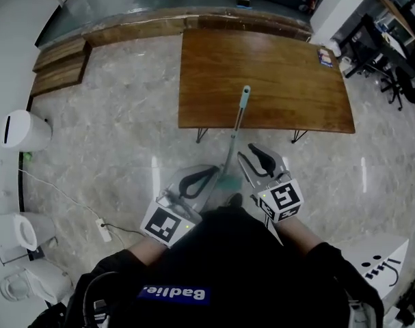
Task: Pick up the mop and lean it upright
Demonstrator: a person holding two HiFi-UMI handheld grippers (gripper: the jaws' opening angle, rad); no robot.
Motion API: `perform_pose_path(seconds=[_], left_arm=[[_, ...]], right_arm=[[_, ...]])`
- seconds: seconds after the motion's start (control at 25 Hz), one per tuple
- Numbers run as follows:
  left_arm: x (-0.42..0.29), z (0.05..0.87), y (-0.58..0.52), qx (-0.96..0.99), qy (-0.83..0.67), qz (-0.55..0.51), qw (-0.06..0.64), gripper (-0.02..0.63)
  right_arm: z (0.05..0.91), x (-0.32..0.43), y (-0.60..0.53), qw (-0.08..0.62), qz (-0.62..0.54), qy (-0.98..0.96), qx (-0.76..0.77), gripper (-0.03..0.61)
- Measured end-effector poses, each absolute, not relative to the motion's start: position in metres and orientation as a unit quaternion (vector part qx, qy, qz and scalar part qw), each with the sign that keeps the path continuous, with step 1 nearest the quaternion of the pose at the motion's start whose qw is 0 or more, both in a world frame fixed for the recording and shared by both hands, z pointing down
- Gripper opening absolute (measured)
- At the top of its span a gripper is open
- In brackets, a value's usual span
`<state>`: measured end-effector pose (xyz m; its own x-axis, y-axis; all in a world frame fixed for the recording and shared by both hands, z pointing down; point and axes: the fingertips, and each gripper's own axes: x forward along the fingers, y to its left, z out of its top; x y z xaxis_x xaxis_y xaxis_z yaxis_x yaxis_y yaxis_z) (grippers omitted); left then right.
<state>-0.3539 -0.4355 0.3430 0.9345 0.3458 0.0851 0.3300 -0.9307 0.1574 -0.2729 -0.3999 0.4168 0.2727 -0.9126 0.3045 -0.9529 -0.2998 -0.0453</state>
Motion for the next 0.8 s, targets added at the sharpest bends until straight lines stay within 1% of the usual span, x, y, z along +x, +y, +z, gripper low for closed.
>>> perform_pose_path(seconds=[0.28,0.44,0.68,0.8], left_arm=[[-0.345,0.342,-0.443,0.989,0.116,0.069,0.06,0.017],[-0.343,0.343,-0.445,0.991,0.094,0.073,0.056,0.017],[-0.351,0.344,-0.456,0.993,0.068,0.08,0.052,0.017],[-0.358,0.344,-0.46,0.993,0.059,0.084,0.049,0.017]], right_arm=[[0.454,-0.23,-0.401,0.087,0.168,-0.6,0.777,0.184],[0.476,-0.21,-0.405,0.09,0.188,-0.6,0.772,0.234],[0.507,-0.186,-0.42,0.089,0.222,-0.596,0.767,0.282],[0.528,-0.172,-0.426,0.084,0.25,-0.584,0.767,0.32]])
